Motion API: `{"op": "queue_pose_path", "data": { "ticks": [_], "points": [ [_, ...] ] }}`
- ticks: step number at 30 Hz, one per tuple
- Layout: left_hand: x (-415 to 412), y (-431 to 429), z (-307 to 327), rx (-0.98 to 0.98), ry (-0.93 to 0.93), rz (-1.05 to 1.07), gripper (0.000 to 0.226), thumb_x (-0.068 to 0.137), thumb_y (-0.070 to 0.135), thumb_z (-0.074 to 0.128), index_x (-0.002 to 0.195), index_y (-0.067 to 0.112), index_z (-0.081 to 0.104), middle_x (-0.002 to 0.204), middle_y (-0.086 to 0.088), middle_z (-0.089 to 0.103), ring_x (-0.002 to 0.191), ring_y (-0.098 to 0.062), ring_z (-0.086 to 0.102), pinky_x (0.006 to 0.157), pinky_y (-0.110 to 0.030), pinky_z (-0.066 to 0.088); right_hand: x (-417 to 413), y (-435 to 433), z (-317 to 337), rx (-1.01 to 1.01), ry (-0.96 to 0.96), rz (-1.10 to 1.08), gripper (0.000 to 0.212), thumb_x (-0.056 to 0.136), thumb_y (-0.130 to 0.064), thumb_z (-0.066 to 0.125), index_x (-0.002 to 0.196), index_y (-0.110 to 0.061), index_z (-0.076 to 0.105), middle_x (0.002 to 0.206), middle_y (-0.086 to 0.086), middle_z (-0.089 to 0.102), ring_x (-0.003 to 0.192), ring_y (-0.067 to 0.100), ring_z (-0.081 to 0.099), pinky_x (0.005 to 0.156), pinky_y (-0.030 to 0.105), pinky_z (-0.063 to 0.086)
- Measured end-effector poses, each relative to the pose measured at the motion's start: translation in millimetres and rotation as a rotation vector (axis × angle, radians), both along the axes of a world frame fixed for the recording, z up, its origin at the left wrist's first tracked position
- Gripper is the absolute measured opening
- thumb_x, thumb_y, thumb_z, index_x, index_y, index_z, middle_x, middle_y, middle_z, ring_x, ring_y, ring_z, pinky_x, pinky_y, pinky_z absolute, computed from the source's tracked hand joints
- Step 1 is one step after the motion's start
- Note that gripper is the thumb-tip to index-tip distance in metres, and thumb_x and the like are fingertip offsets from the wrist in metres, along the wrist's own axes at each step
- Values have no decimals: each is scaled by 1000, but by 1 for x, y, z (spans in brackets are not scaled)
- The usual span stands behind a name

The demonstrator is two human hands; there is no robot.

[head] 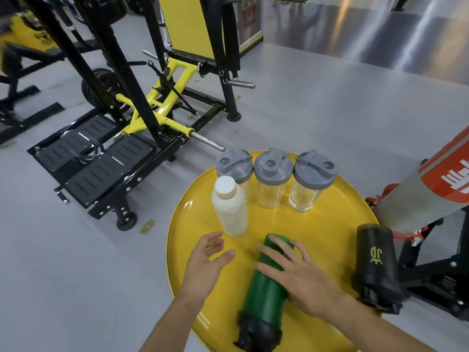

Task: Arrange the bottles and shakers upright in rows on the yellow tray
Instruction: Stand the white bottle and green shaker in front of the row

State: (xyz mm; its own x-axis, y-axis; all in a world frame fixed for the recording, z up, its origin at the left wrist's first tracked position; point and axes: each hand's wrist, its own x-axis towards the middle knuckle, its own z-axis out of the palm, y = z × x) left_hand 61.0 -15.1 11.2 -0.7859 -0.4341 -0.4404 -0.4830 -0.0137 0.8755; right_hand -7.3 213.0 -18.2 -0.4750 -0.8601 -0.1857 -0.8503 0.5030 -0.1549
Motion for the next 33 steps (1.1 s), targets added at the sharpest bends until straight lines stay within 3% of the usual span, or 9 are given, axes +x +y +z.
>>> {"op": "queue_pose_path", "data": {
  "ticks": [4,9,13,15,19,23,26,29,33],
  "points": [
    [-1,0,2,-12,-7,11,35,85,20,79,115,32,65,118,8,67,112,-3,63,82,-23,48,-9,1,-1,-4,3,27,84,77,-33,79,146,-40,32,164,-2,30,156,32,11,121,64,16],
    [-5,6,4,23,-7,-5,27,90,22,74,114,30,67,118,8,67,109,-4,65,80,-20,46,-11,6,-8,-45,-22,40,82,76,-48,76,144,-40,31,155,-7,37,153,26,18,123,60,5],
    [-7,4,2,41,-22,2,24,91,25,73,114,32,68,118,8,69,110,-8,66,97,-32,51,-16,10,-10,-100,-71,29,73,79,-47,70,142,-41,33,153,-9,36,152,20,15,124,58,-2],
    [-9,-1,2,36,-34,27,23,92,25,72,114,31,69,117,7,69,110,-10,66,102,-38,51,-17,14,-13,-143,-92,3,74,76,-51,69,141,-40,35,151,-8,39,150,19,17,123,58,2],
    [-12,-5,-1,20,-45,42,22,92,25,72,114,30,69,117,6,70,112,-12,65,103,-39,51,-18,20,-23,-342,-181,-180,82,68,-50,74,138,-38,34,146,-15,34,147,11,22,121,61,24],
    [-14,1,-3,15,-65,3,21,93,24,71,114,28,69,117,6,70,110,-10,65,101,-36,53,-20,11,-19,-630,-437,-407,89,63,-42,80,132,-56,27,141,-37,26,137,-2,32,113,48,38],
    [-14,7,-7,50,-86,-2,20,93,18,70,112,24,70,116,3,71,109,-12,66,96,-33,53,-26,-2,-16,-840,-629,-629,89,60,-38,92,124,-59,34,132,-26,47,120,3,54,94,26,50],
    [-13,12,-6,91,-84,6,20,93,17,70,113,21,70,116,2,70,105,-7,67,91,-24,52,-33,-10,-20,-954,-740,-766,93,61,-24,98,117,-65,36,127,-23,57,113,-4,59,87,13,49],
    [-16,14,-4,97,-77,0,19,93,18,70,112,21,70,116,1,69,106,-8,67,96,-28,52,-40,-16,-27,-973,-761,-807,96,62,-20,98,115,-71,37,117,-36,58,115,-4,58,89,8,47]
  ]
}}
